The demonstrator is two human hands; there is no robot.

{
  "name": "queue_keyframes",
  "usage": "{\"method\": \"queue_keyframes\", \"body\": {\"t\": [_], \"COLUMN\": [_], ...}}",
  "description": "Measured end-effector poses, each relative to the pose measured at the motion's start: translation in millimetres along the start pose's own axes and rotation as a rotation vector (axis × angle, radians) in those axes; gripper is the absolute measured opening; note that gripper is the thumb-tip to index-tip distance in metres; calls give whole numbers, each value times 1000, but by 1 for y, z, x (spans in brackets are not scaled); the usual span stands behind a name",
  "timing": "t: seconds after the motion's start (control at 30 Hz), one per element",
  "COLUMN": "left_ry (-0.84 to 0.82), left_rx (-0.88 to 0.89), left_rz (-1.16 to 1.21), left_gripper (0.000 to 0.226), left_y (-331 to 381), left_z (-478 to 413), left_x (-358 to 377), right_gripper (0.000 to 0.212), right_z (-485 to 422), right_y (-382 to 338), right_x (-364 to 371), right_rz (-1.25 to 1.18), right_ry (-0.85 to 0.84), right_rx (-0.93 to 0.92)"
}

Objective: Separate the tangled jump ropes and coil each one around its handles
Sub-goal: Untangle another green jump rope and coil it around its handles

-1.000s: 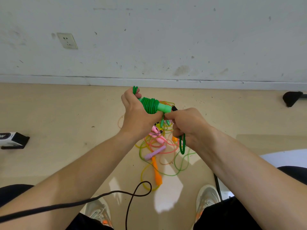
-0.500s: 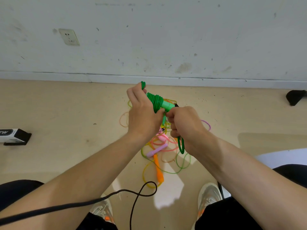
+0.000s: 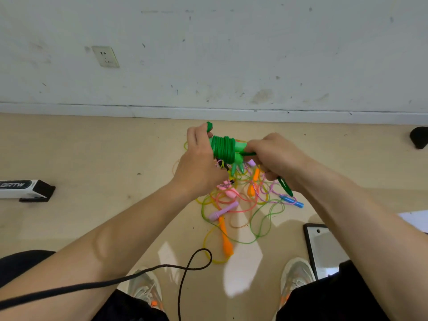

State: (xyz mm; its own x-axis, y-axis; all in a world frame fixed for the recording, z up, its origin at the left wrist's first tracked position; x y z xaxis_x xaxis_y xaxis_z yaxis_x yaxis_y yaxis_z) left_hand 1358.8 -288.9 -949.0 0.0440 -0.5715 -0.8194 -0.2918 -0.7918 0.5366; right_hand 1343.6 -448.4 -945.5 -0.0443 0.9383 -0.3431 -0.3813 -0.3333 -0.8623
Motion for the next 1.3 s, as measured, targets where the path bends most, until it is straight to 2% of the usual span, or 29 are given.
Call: {"method": "queue_keyframes", "body": {"t": [0.1, 0.2, 0.33, 0.53, 0.6, 0.77, 0.87, 0.97, 1.03, 1.2, 1.3], "left_ry": [32, 82, 20, -81, -94, -126, -134, -102, -114, -130, -153], "left_rx": [-4, 34, 46, 94, 136, 201, 130, 72, 66, 65, 41], "left_rz": [11, 28, 8, -179, -226, -242, -33, 78, 63, 154, 252], "left_gripper": [102, 89, 84, 83, 83, 81, 84, 82, 82, 81, 83], "left_y": [2, 6, 3, 11, 15, 22, 12, -2, -3, 3, 6], "left_z": [2, 2, 1, 9, 11, 11, 0, -13, -14, -10, -9], "left_x": [-5, -8, 1, 20, 22, 19, 9, -4, -4, 1, -1], "right_gripper": [19, 21, 18, 25, 19, 13, 25, 18, 14, 23, 35], "right_z": [1, -1, 3, 6, 4, 9, 9, 5, 9, 13, 16], "right_y": [8, 15, 20, 18, 16, 16, 10, 2, 2, 1, 2], "right_x": [14, 22, 32, 44, 43, 41, 34, 19, 24, 29, 37], "right_rz": [96, 120, 145, 361, 390, 276, 189, 82, -93, -439, -680], "right_ry": [-43, -116, -172, -142, -134, -151, -161, -92, -183, -380, -552], "right_rx": [8, 18, 4, -43, -34, 17, 3, -28, 18, 104, 211]}}
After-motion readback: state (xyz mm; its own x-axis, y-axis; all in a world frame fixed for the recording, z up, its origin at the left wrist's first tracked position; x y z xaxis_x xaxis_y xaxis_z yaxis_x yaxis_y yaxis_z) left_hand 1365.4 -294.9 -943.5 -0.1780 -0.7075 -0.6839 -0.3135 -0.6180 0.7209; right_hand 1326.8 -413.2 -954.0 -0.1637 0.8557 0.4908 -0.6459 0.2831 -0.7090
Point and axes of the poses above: each hand's wrist, its own z-axis away from the middle knuckle, its own x-axis out of the palm, y = z × x, the point moved 9 cm from there along -z, towards the middle knuckle, and after that the axes turned 8 degrees about -z, right-handed, at the moved point
